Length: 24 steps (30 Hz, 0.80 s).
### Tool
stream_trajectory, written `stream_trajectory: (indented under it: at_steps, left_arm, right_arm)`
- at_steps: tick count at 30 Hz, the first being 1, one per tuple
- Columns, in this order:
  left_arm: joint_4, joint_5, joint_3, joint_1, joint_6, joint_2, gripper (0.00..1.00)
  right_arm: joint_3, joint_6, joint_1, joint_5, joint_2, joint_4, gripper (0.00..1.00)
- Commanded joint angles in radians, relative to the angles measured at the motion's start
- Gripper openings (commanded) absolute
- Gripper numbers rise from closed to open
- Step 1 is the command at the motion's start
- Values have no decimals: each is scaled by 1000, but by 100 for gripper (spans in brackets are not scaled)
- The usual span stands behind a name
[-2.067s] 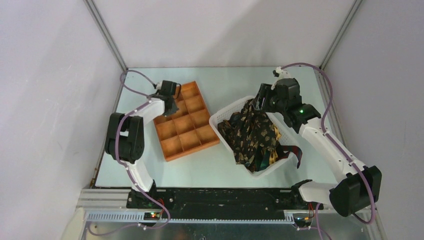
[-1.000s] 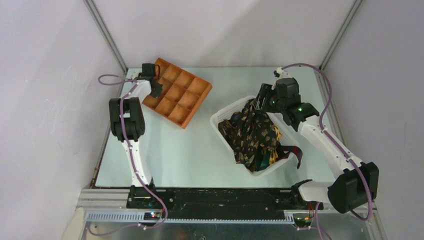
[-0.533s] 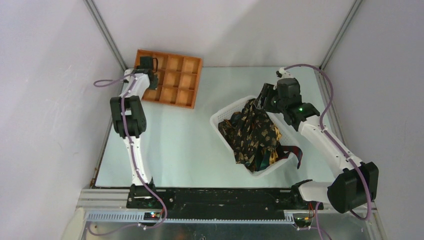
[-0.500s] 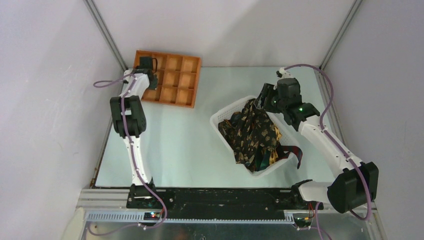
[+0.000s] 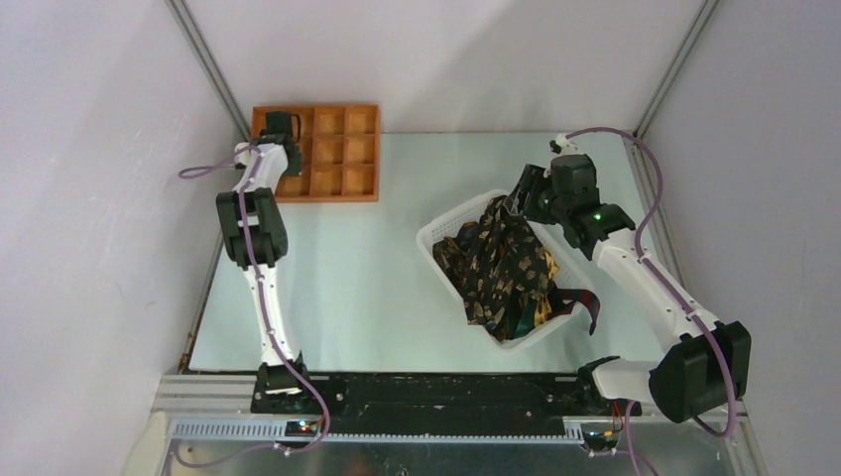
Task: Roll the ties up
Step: Move the storage box to the center of the board.
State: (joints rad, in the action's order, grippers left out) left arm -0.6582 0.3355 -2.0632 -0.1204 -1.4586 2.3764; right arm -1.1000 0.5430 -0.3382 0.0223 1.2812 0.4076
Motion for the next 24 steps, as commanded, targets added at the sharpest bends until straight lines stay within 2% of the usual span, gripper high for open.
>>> stream_trajectory:
  at_steps: [1, 10, 18, 22, 24]
  left_arm:
    - [117, -50, -50, -17, -46, 30, 5]
    - [139, -75, -39, -25, -17, 38, 25]
    - [157, -85, -28, -34, 27, 19, 36]
    - [164, -105, -44, -39, 68, 12, 48]
    - [174, -124, -53, -40, 88, 7, 57]
  right_arm:
    - [-3, 13, 7, 5, -3, -35, 57]
    - [-3, 17, 10, 10, -2, -32, 57]
    - [-3, 13, 11, 8, -7, -28, 58]
    - [-2, 7, 15, 11, -13, -29, 60]
    - [-3, 3, 18, 15, -17, -33, 61]
